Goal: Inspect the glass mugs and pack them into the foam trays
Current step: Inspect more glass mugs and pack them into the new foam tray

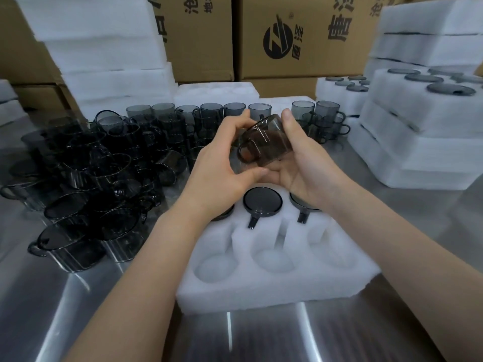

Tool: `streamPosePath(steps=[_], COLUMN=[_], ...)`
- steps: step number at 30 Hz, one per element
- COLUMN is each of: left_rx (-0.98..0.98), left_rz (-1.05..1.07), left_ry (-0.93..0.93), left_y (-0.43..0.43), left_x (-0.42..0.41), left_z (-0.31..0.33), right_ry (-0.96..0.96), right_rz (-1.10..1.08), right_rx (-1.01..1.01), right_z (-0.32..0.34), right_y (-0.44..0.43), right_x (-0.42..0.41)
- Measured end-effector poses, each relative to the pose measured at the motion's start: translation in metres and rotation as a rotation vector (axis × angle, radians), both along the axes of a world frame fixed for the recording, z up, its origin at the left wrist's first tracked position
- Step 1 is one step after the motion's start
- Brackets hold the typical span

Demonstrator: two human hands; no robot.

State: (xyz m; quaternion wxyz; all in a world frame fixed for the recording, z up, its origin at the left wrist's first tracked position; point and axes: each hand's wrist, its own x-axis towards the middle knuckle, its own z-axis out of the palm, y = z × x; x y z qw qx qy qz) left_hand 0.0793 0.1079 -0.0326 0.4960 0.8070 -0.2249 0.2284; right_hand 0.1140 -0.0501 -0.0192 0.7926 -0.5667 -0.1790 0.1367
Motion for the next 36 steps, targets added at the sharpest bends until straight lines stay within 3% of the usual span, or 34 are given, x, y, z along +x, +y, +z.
streamPosePath(steps=[5, 10, 15, 22, 30, 36], left_rx=[0.116, 0.122, -0.002, -0.058, 0.150, 0.116], left_rz=[0.137, 0.115, -0.006, -0.084, 0.127, 0.133], left_ry=[-0.090, -0.138, -0.114, -0.085, -0.070, -0.085], left_y=[-0.0058, -0.0052, -0.0026, -0.0036, -0.0060, -0.0048], left_x=[-0.0055, -0.0077, -0.0070, -0.0062, -0.0073, -0.0070], left_z=[0.0047, 0.0060, 0.0043, 0.0011, 0.0033, 0.0030], right_ry=[-0.214, -0.130, -0.051, 0.085, -0.139, -0.113], right_rz=[-0.242, -0.216, -0.152, 0.253, 0.116, 0.028], right_rx=[-0.218, -0.125, 0.028, 0.093, 0.053, 0.012], right_z=[-0.0067, -0.0020, 0.0005, -0.0016, -0.0050, -0.0057], right_y=[0.0057, 0.0018, -0.0027, -0.0019, -0.0009, 0.0022], right_x=[0.0003, 0.0010, 0.0025, 0.0056, 0.0012, 0.0025])
